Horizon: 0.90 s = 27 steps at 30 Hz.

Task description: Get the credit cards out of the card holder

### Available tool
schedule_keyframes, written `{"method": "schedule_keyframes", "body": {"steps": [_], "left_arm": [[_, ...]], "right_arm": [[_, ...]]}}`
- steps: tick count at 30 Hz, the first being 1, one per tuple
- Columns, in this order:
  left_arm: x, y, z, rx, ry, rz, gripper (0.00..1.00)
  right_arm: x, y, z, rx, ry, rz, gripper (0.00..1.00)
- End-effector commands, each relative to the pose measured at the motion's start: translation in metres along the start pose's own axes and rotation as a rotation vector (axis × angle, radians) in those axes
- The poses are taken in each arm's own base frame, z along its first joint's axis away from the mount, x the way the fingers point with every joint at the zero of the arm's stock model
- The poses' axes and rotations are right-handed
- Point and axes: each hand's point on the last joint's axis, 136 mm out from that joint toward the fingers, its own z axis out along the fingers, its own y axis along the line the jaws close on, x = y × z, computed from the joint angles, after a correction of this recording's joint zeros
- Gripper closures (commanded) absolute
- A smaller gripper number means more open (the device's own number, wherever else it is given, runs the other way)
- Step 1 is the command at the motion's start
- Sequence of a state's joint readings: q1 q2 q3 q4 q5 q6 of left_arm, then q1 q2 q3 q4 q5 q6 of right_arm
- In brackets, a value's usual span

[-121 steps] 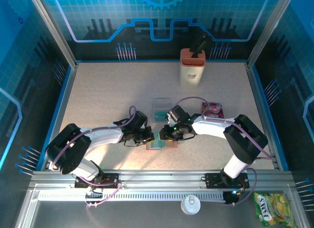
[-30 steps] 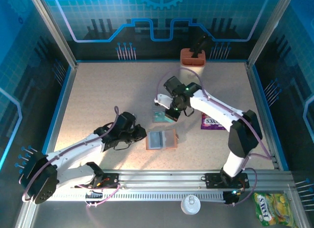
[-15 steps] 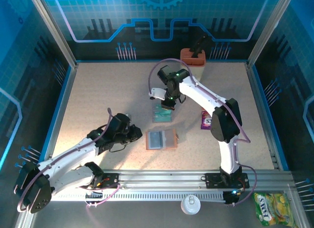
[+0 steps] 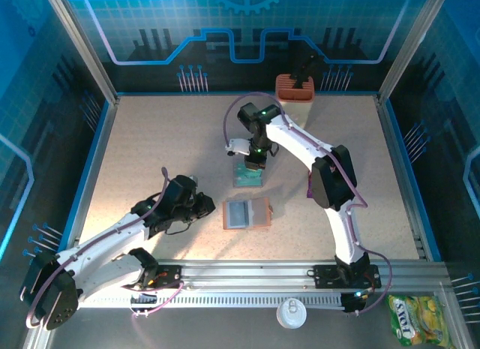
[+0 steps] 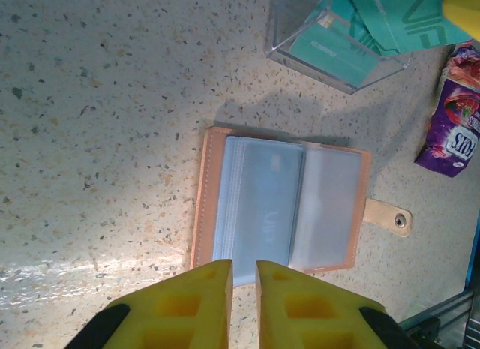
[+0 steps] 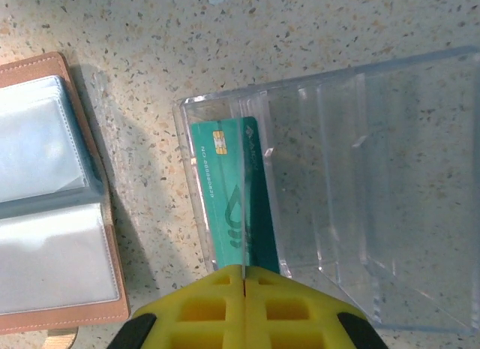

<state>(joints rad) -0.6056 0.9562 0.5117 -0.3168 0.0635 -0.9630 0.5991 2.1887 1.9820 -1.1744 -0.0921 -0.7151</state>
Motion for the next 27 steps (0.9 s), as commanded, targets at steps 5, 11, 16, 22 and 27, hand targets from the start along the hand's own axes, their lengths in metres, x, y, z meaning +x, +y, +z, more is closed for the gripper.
{"method": "schedule_keyframes", "body": {"steps": [5, 11, 16, 22, 27], "left_arm": [[0.001, 0.007, 0.005, -0.008, -0.003, -0.022, 0.82], [0.001, 0.006, 0.010, -0.006, 0.009, -0.026, 0.82], [0.002, 0.003, 0.018, 0.000, 0.028, -0.023, 0.84], [0.003, -0.001, 0.029, 0.010, 0.055, -0.029, 0.87], [0.003, -0.004, 0.035, 0.007, 0.072, -0.025, 0.88]], "right_arm": [[0.003, 0.002, 0.010, -0.059, 0.014, 0.006, 0.99], [0.000, -0.001, 0.004, -0.047, 0.009, 0.019, 0.91], [-0.005, 0.003, -0.010, -0.034, -0.026, 0.051, 0.86], [-0.005, 0.008, -0.024, -0.009, -0.061, 0.099, 0.83], [-0.009, 0.012, -0.037, 0.014, -0.121, 0.195, 0.83]]}}
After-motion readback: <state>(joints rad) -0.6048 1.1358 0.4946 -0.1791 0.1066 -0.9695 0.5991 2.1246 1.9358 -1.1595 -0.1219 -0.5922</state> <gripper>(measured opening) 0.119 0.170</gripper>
